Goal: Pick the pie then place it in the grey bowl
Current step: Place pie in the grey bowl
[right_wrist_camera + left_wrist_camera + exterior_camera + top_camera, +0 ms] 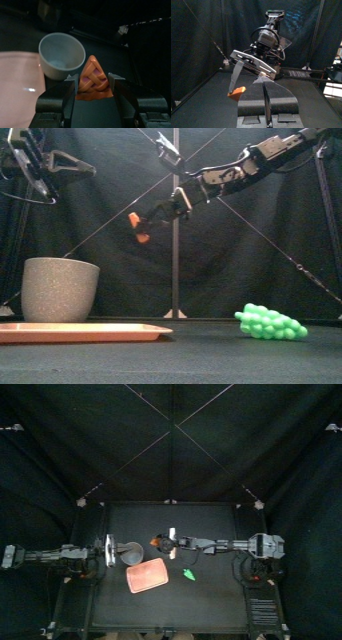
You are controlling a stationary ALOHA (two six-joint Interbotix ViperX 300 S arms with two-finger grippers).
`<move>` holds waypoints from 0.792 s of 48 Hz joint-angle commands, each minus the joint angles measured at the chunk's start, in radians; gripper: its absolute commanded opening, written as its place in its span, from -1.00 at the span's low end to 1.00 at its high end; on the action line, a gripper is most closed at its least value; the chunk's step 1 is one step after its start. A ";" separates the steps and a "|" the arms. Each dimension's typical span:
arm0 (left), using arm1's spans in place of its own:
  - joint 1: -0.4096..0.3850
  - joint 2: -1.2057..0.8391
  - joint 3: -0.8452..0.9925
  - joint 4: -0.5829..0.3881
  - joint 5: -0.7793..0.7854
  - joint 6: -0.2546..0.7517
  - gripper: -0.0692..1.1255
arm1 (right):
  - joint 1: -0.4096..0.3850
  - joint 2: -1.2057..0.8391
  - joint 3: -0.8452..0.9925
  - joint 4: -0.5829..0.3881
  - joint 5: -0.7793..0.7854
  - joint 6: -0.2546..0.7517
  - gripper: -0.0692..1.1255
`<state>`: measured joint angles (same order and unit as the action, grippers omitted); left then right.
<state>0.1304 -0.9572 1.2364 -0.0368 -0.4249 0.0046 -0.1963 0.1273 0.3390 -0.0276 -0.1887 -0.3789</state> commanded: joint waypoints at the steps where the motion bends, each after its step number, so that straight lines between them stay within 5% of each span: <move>1: 0.002 0.005 -0.015 0.003 -0.009 0.002 -0.88 | 0.003 0.037 -0.064 0.051 -0.147 0.044 0.19; 11: 0.002 0.005 -0.011 0.015 -0.009 0.002 -0.88 | 0.038 0.167 -0.158 0.069 -0.311 0.169 0.19; 27: 0.002 0.005 -0.014 0.034 -0.009 0.002 -0.88 | 0.089 0.296 -0.262 0.037 -0.331 0.288 0.20; 38: 0.002 0.005 -0.014 0.038 -0.009 0.002 -0.88 | 0.081 0.318 -0.276 0.038 -0.319 0.319 0.46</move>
<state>0.1304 -0.9572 1.2379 -0.0015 -0.4249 0.0046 -0.1043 0.4648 0.0890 0.0077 -0.5062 -0.0614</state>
